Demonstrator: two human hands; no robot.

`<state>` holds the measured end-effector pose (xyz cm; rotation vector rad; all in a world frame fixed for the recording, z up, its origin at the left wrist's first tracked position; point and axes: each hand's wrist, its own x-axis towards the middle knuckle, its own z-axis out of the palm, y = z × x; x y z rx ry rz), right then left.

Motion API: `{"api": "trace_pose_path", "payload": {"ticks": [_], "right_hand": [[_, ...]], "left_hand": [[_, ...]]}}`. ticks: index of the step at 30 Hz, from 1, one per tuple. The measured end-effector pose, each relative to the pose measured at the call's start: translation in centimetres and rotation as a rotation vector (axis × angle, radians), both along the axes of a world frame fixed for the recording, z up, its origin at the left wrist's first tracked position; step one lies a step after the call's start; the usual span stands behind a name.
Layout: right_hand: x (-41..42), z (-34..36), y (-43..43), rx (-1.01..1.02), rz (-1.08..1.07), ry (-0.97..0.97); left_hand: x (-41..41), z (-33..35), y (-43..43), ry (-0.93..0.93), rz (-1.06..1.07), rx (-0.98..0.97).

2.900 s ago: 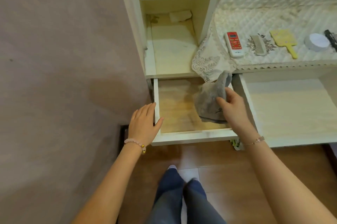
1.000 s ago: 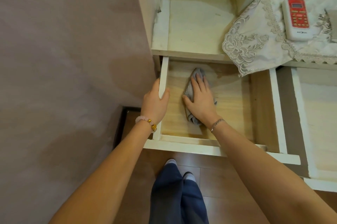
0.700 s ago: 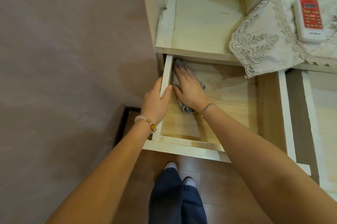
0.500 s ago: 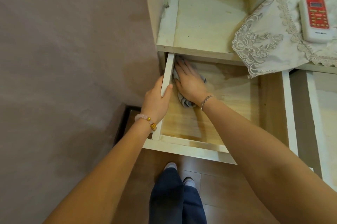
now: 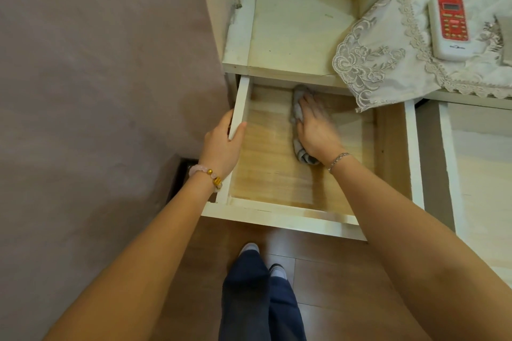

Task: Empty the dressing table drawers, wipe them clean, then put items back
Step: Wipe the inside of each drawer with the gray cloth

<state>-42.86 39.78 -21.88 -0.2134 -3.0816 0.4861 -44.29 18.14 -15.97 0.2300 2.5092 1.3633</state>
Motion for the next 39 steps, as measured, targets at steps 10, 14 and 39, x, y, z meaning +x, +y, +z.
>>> {"api": "trace_pose_path", "payload": {"ticks": [10, 14, 39], "right_hand": [[4.7, 0.6, 6.5, 0.017, -0.245, -0.09], [5.5, 0.7, 5.7, -0.004, -0.252, -0.08], [3.8, 2.0, -7.6, -0.079, 0.397, -0.175]], "left_hand": [[0.2, 0.2, 0.6, -0.036, -0.015, -0.096], [0.4, 0.2, 0.4, -0.017, 0.001, -0.079], [0.7, 0.3, 0.4, -0.007, 0.019, -0.05]]}}
